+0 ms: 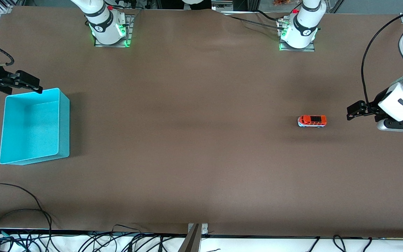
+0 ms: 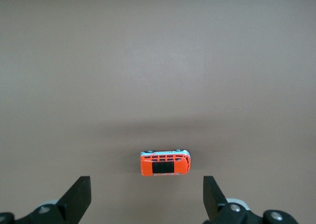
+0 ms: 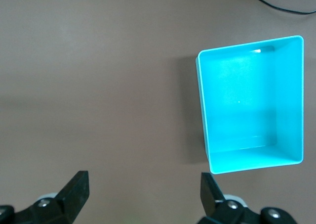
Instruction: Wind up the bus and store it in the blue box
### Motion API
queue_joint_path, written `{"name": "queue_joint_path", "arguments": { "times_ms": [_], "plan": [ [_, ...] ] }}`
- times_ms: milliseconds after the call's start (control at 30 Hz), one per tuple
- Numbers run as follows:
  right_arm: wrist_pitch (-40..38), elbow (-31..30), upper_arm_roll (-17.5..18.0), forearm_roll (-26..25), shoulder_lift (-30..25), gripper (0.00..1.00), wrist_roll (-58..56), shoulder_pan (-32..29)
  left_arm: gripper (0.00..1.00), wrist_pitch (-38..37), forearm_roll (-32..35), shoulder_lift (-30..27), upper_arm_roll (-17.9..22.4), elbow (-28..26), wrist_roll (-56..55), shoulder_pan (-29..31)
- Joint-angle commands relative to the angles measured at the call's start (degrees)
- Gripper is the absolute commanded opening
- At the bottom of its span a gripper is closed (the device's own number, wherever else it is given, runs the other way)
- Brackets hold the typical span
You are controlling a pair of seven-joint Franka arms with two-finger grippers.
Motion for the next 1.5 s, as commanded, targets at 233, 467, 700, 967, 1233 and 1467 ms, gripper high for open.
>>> {"name": "queue_joint_path", "arguments": {
  "times_ms": [233, 467, 700, 967, 1233, 1467],
  "plan": [
    [0.32, 0.41, -0.71, -0.18, -0.22, 1.0, 0.6, -0.09, 1.0, -0.56, 0.66, -0.45, -0.4, -0.28, 1.19, 0.35],
    [0.32, 0.41, -0.71, -0.18, -0.22, 1.0, 0.51, -0.09, 1.0, -0.56, 0.66, -0.36, -0.4, -0.28, 0.76, 0.35],
    [0.41, 0.41, -0.71, -0.44, -0.13, 1.0, 0.51, -0.09, 1.0, -0.56, 0.66, -0.45, -0.4, -0.28, 0.67, 0.27],
    [0.32, 0.41, -1.06, -0.44, -0.13, 1.0, 0.51, -0.09, 1.0, -0.56, 0.66, -0.45, -0.4, -0.28, 0.75, 0.35],
    [0.41, 0.41, -1.06, -0.27, -0.13, 1.0, 0.51, -0.09, 1.0, -0.56, 0.66, -0.45, -0.4, -0.28, 0.76, 0.27],
    [0.41, 0.41, -1.06, -0.27, -0.13, 1.0, 0.51, -0.09, 1.0, -0.56, 0.66, -0.36, -0.4, -0.28, 0.84, 0.27]
  ]
}}
